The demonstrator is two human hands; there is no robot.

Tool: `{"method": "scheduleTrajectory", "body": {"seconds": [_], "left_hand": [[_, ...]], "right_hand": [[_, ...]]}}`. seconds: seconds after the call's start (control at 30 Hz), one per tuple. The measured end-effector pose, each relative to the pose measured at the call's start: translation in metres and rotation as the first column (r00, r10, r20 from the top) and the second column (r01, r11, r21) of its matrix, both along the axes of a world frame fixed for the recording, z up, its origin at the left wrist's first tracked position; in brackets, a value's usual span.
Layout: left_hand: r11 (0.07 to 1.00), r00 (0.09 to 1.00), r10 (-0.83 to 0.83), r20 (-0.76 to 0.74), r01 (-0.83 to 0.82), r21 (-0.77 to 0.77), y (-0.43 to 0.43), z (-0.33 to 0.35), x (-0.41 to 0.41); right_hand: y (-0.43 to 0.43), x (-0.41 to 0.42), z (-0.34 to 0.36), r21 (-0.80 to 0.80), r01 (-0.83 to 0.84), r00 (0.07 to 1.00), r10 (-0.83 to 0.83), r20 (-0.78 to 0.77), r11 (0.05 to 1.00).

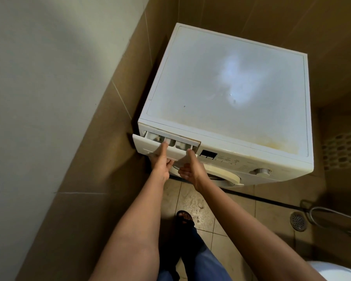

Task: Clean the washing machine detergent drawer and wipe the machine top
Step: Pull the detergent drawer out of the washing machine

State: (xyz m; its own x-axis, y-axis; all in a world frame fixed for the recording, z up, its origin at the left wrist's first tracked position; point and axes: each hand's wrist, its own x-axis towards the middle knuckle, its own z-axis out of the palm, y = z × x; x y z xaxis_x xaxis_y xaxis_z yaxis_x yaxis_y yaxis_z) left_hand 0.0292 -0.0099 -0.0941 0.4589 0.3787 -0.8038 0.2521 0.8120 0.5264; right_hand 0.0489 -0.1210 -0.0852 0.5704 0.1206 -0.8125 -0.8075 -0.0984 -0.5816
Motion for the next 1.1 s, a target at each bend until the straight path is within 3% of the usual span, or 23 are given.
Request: {"method": "scheduleTrajectory", "body": {"seconds": [0.73, 1.0, 1.07, 1.1], "left_hand": [[0.994, 0.993, -0.105, -0.048, 0.104, -0.012, 0.003, 0.014, -0.094], [0.995, 0.994, -0.103, -0.027, 0.103, -0.001, 0.0, 0.03, -0.097], [0.994, 0.994, -0.109, -0.024, 0.109, 0.004, 0.0, 0.029, -0.098], [0.994, 0.994, -0.108, -0.02, 0.108, 0.005, -0.001, 0.028, -0.098]], "right_hand": [[-0.023, -0.074, 0.016, -0.133, -0.249, 0.969, 0.246, -0.04, 0.959], [-0.026, -0.084, 0.03, -0.132, -0.195, 0.98, 0.197, 0.004, 0.972], [-0.028, -0.082, 0.037, -0.256, -0.238, 0.962, 0.264, 0.072, 0.937], [-0.029, -0.08, 0.039, -0.396, -0.263, 0.927, 0.344, 0.149, 0.88]]}}
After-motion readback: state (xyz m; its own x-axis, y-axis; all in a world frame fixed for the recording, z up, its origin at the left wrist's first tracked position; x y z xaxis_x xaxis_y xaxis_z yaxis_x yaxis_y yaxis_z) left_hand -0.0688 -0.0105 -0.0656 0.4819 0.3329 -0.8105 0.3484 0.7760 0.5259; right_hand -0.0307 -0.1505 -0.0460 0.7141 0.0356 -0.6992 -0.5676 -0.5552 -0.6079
